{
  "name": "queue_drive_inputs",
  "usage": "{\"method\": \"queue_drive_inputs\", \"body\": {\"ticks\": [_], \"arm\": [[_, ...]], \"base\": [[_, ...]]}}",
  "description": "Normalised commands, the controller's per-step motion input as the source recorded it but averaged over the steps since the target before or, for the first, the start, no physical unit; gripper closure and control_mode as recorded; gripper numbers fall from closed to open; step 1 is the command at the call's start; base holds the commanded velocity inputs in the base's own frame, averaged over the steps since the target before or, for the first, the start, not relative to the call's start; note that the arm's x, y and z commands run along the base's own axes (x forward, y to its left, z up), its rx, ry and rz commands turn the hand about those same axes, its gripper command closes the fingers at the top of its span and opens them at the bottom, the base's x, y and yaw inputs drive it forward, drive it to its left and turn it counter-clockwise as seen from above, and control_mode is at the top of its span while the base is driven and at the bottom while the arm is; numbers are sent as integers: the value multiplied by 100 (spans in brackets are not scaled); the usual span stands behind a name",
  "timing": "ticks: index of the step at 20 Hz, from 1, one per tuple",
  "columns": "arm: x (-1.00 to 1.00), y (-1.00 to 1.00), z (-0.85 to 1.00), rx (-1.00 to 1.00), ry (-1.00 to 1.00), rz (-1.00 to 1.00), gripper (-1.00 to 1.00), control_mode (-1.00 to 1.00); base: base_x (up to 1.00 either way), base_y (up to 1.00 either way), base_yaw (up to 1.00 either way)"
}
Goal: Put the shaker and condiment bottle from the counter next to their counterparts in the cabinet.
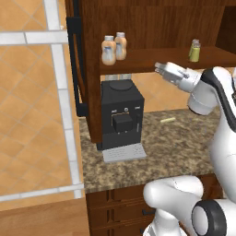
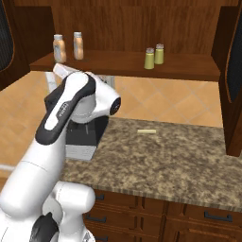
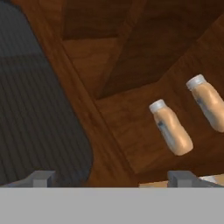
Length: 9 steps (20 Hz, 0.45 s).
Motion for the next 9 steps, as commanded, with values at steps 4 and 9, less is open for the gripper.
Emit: {"method": "queue_drive_inputs", "body": {"ticks": [4,9], "arm": [[-100,-14,0,15,8,2,-100,-100],[-100,-19,-2,17,8,2,-100,-100]], "base": [[0,0,0],[0,0,0]]}}
